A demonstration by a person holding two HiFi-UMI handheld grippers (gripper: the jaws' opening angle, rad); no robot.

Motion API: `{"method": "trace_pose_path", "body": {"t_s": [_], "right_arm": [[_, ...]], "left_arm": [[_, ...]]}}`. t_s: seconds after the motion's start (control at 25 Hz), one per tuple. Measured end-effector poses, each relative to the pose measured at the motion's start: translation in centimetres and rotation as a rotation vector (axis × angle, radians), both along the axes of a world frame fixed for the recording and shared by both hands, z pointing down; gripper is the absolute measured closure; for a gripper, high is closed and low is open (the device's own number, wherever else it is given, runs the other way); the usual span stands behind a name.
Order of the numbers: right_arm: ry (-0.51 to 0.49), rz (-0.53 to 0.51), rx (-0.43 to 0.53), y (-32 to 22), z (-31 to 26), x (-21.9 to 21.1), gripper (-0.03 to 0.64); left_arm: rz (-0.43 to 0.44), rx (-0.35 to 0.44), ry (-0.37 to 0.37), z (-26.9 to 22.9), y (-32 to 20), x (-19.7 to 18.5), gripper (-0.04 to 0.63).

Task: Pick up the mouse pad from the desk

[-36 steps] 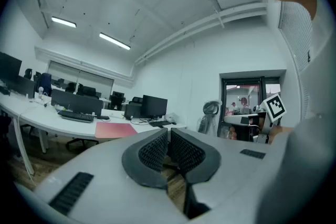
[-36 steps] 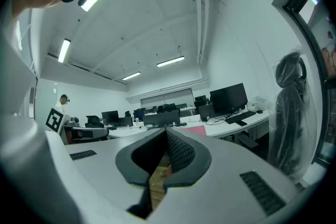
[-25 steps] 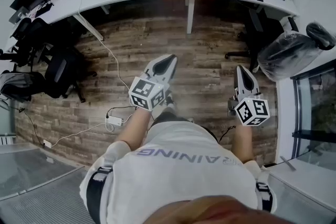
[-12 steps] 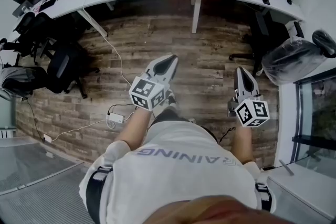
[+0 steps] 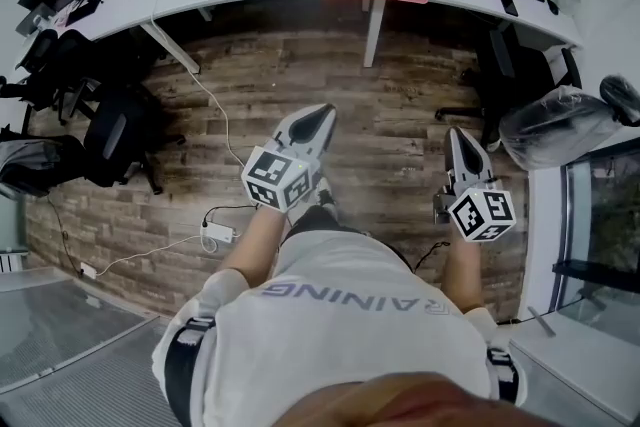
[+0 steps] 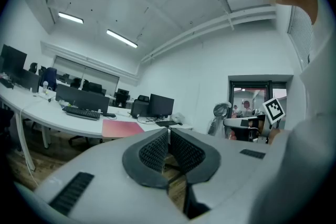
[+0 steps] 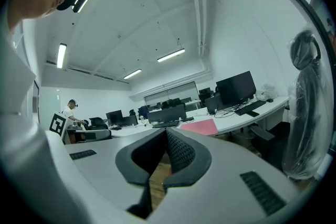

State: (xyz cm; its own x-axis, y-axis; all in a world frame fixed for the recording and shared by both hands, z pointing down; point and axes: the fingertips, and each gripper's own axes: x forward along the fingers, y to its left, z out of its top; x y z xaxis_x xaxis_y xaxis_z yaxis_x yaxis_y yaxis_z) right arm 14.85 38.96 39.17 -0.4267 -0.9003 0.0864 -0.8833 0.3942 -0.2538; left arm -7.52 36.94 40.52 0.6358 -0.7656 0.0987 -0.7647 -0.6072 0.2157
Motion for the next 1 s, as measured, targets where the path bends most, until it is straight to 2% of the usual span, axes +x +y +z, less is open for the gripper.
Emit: {"method": "trace_pose_path", "body": {"t_s": [0.24,0.4,0.6,1.0], "right_arm": [[0.044,0.016,-0.008,-5.3,-0.4,-2.0,0.595],[0.058,0.033,-0.017,-9.8,-0.7,-3.1,0.595],[0.081,0.03,0.003,-14.2,-1.3,-6.4,0.595],[0.087,0.026,-0.03,-18.4,-0.3,-9.1,0.595]], "left_arm": [[-0.021,-0.015,0.039,0.3,-5.7,-2.9,0.554],[-0.018,-0.01,0.047,-0.2,-10.0,-4.2,0.554],[-0.017,-0.016,0.044,-0.1,-14.5,-6.8,0.554],[-0.049,-0.055,0.07,0.7,-18.8,-10.3,0.555]]}}
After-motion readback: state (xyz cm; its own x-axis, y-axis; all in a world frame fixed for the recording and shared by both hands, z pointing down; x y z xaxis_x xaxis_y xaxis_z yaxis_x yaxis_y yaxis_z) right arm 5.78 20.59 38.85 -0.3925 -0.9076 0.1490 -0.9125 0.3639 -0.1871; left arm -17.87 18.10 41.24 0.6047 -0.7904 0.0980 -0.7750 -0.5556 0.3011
